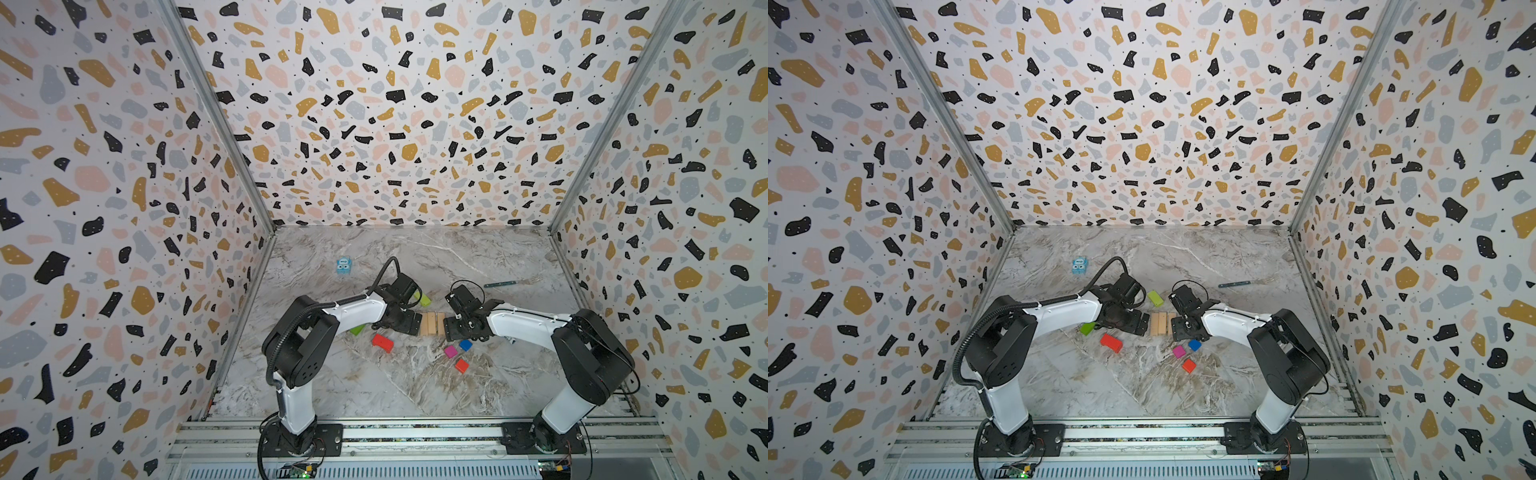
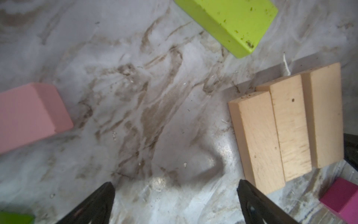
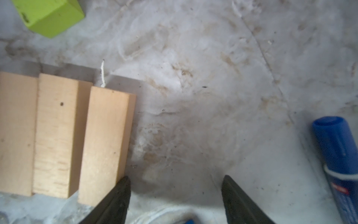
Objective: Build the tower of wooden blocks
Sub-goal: 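Push the three wood blocks together from both sides with both grippers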
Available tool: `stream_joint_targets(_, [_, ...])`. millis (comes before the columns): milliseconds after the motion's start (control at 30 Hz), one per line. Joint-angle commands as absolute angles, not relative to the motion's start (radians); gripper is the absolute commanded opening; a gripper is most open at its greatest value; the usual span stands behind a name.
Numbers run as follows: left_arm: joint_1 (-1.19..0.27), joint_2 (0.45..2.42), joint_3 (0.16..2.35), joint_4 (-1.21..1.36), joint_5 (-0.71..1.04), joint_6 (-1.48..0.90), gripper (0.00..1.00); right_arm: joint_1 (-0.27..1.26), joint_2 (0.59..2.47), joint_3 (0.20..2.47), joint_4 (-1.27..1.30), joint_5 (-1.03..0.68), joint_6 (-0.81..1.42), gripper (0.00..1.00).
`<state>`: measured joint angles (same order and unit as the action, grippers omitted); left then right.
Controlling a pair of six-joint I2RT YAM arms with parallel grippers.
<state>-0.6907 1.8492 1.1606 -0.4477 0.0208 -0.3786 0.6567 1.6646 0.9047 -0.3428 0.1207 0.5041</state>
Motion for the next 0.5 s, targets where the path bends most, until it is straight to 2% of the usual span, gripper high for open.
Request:
stream_joint_targets(0, [-0.696, 1.866, 1.192, -0.444, 0.027, -0.377, 1.00, 0.658, 1.686, 0.926, -0.362, 0.126, 0.509, 0.75])
stream_joint_targets(467, [-0.696, 1.903, 1.222, -0.448, 0.020, -0.371, 1.00, 0.635, 1.736, 0.983, -0.378, 0.152, 0.496, 0.75])
